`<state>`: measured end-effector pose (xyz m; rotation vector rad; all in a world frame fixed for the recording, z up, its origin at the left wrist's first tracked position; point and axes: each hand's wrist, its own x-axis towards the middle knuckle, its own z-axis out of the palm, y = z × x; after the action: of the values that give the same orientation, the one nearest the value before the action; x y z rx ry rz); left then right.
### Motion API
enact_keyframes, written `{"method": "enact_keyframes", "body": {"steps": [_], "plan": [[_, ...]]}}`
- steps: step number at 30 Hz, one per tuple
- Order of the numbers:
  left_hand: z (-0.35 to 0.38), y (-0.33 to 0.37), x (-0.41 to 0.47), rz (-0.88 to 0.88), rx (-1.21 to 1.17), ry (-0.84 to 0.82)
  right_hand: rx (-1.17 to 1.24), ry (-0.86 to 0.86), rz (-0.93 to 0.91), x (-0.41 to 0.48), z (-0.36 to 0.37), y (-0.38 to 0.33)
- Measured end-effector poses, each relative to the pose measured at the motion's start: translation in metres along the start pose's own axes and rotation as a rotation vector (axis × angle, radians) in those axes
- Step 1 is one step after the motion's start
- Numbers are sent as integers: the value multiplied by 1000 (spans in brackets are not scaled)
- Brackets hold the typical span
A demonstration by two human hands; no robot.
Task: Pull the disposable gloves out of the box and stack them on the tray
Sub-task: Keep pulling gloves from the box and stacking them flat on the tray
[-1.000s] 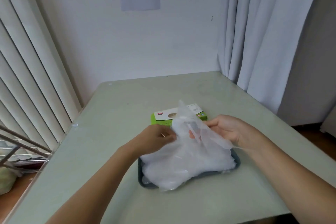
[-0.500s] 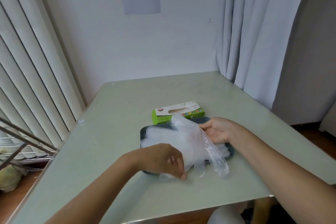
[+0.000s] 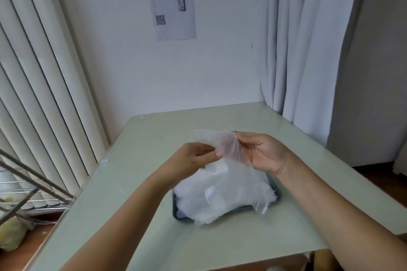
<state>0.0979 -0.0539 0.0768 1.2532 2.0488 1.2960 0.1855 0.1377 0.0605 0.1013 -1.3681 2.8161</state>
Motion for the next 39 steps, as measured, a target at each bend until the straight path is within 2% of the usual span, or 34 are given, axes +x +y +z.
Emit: {"method": "enact_keyframes", "body": {"steps": [3, 5, 8, 11, 13, 18, 21, 23, 25, 27, 31, 35, 39], "plan": [[7, 12, 6, 148, -165, 80, -11, -14, -39, 0, 7, -9], [9, 17, 13, 193, -264, 196, -45, 0, -50, -1, 11, -12], [9, 27, 25, 226, -291, 348, -88, 58, -79, -3, 17, -18], [8, 38, 32, 246, -253, 382, -178, 110, -117, -2, 23, -22], [6, 45, 38, 258, -120, 445, -289, 171, -152, 0, 26, -26], [-6, 58, 55, 484, 557, 677, -566, 400, -242, -1, 51, -47], [-9, 61, 62, 672, 834, 710, -731, 366, -239, -5, 66, -58], [-10, 56, 67, 718, 892, 695, -808, 401, -229, -3, 68, -62], [-10, 53, 68, 618, 826, 592, -884, 479, -228, 1, 65, -66], [-16, 52, 68, 458, 642, 464, -959, 507, -220, 2, 60, -65], [-36, 54, 71, 245, 327, 331, -830, 502, -150, 0, 41, -60], [-58, 49, 88, 44, 303, 206, -631, 463, -36, 0, 29, -53], [-58, 26, 117, -49, 373, 63, -537, 517, 23, 0, 6, -34]]}}
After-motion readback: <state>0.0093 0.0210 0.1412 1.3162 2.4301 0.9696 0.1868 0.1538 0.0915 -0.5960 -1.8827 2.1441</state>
